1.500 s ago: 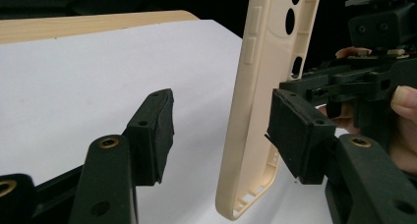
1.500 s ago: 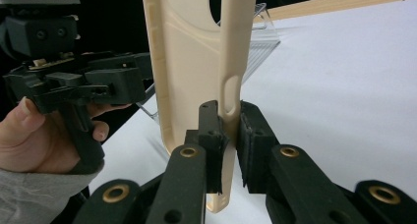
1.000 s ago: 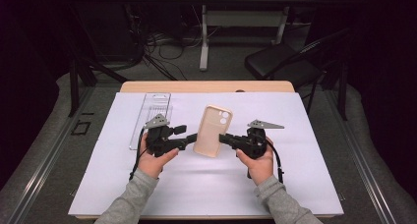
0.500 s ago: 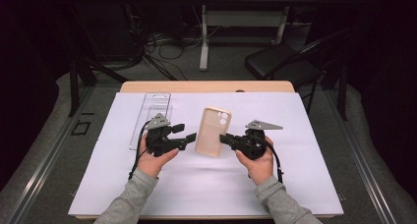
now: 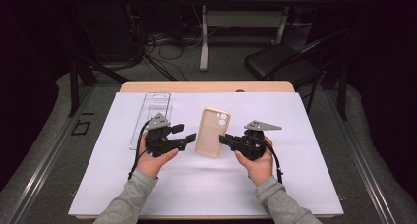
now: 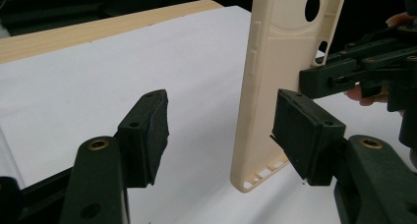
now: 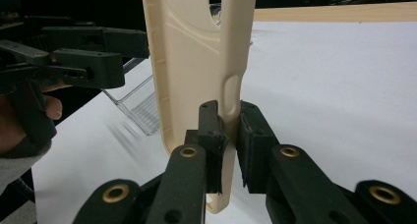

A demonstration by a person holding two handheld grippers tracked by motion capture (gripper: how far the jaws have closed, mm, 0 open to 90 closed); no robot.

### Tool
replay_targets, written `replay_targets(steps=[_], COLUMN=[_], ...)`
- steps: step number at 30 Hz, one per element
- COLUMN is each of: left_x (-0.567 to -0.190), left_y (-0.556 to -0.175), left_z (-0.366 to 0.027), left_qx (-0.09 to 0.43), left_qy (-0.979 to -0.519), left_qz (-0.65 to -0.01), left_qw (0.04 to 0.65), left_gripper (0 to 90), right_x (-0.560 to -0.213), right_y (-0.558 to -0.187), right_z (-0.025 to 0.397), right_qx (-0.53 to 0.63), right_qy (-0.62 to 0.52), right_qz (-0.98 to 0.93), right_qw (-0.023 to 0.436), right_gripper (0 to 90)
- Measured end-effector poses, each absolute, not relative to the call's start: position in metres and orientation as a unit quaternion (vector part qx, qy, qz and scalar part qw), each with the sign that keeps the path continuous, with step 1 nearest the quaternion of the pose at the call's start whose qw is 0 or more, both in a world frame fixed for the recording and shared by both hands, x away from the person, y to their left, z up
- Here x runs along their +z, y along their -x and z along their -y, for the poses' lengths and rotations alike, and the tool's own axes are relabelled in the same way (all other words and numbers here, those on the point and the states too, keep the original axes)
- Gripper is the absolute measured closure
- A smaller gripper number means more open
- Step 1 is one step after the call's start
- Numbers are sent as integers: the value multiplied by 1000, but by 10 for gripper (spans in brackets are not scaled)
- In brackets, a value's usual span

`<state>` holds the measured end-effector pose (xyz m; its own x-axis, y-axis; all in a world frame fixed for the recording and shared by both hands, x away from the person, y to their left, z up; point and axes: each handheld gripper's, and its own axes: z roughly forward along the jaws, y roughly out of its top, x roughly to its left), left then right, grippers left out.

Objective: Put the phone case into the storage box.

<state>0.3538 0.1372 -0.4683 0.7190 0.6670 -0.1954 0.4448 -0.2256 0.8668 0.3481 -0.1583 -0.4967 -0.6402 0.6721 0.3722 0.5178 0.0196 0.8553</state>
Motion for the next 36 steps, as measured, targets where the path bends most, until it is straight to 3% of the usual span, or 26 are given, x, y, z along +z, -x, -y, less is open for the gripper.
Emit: replay_targets(steps=[14, 25, 36], left_x=[-461, -458, -455], left_y=[-351, -351, -348], left_z=[-141, -142, -140], left_qx=[145, 137, 160], left_qy=[-776, -782, -785], left_qz=[-344, -351, -342], left_qw=[509, 497, 492], left_gripper=[385, 264, 255], right_x=[-494, -495, -497], right_y=[-343, -340, -338], right_z=[152, 147, 141], right_qx=[546, 539, 531], right_qy=[-406, -399, -390], right_qz=[-727, -734, -745], right_qw=[96, 104, 103], right_gripper=[817, 817, 817])
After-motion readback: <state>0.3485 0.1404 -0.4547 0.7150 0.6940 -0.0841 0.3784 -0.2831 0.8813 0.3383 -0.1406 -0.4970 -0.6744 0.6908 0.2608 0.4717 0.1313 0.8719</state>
